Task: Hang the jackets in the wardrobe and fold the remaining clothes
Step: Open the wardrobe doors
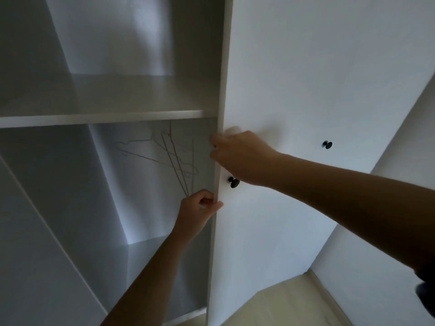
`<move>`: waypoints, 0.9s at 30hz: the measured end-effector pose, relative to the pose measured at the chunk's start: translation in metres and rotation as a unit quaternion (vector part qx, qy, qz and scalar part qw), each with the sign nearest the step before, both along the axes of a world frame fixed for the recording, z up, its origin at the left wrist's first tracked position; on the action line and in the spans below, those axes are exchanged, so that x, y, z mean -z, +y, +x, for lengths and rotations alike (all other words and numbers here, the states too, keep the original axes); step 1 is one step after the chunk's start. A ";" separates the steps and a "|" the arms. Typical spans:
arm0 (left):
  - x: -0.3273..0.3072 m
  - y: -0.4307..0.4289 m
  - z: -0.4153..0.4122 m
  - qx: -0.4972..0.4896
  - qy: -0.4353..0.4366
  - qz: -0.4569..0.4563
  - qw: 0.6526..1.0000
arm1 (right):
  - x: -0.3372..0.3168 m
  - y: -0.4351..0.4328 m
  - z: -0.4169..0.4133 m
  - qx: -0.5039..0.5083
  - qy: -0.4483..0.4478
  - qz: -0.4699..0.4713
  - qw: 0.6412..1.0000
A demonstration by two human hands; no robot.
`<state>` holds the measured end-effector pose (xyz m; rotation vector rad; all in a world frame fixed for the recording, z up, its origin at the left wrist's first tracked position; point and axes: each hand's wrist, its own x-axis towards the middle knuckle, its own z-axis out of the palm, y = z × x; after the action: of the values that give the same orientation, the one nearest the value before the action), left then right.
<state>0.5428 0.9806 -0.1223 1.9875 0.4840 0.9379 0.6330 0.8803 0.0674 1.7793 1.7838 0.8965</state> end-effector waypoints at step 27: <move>0.012 -0.296 0.117 0.096 -0.034 0.049 0.994 | 0.076 -0.299 0.074 0.018 0.482 0.472 0.738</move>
<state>0.6600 0.6843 -0.1345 2.0409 0.2078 0.9182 0.7068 0.5814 -0.0088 3.4168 1.9200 1.0432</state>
